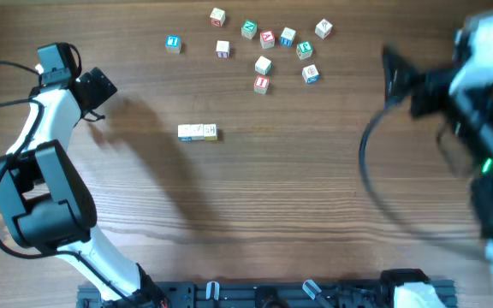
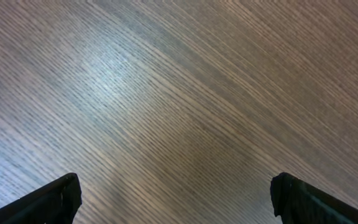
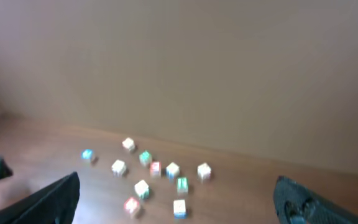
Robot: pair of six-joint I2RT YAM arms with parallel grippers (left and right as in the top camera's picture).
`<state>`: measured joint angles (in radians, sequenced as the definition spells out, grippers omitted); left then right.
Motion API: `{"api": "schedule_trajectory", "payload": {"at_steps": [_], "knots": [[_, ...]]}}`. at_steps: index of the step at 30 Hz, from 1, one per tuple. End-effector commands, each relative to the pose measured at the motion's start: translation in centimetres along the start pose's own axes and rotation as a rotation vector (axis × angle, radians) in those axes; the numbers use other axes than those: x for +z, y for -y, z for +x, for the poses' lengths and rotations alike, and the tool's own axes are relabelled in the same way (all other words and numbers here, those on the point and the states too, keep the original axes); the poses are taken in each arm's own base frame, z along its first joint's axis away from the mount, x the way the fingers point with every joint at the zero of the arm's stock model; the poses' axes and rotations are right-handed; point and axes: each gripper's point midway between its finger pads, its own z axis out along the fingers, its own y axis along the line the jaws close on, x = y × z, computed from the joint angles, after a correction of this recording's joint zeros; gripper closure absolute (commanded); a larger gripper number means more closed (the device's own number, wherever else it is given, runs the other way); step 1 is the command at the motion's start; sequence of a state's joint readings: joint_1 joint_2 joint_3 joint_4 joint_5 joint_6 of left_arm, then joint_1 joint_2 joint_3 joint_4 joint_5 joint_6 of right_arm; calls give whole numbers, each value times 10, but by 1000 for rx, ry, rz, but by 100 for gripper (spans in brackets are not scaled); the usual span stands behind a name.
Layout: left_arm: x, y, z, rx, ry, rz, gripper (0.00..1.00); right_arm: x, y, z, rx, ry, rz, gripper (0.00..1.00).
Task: Form a horizontal line
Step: 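Reach the right gripper forward over the block cluster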
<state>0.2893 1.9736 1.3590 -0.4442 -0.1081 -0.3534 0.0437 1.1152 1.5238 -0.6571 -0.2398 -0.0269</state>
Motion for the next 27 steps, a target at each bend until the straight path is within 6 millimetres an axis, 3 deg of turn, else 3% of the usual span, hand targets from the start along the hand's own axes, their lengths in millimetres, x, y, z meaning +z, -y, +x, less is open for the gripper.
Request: {"api": "schedule_trajectory", "payload": {"at_steps": [1,4,5,8,11,12,13,14,15,19,22,24,25,26,27], "knots": [[3,-3,1,3,-2,-13,0,39,6,-31,36,-115,-34,0],[3,-3,1,3,-2,-13,0,87,16,-16,75,-253,-49,0],[3,-3,1,3,-2,-13,0,113,16,4,104,-312,-81,0],[3,-3,1,3,-2,-13,0,159,25,51,180,-436,-79,0],[3,-3,1,3,-2,-13,0,193,33,83,227,-500,-71,0],[3,-3,1,3,-2,-13,0,202,34,95,260,-525,-67,6],[3,-3,1,3,-2,-13,0,212,35,103,287,-534,-63,23],[3,-3,1,3,-2,-13,0,222,34,110,295,-541,-60,72],[3,-3,1,3,-2,-13,0,235,35,123,307,-560,-31,96],[3,-3,1,3,-2,-13,0,271,13,160,306,-612,-58,96],[3,-3,1,3,-2,-13,0,303,-16,197,324,-652,-89,92],[3,-3,1,3,-2,-13,0,329,-46,230,301,-678,-124,87],[3,-3,1,3,-2,-13,0,336,-55,245,287,-695,-112,80],[3,-3,1,3,-2,-13,0,343,-64,266,272,-722,-73,47],[3,-3,1,3,-2,-13,0,347,-73,280,270,-744,-55,30]]}}
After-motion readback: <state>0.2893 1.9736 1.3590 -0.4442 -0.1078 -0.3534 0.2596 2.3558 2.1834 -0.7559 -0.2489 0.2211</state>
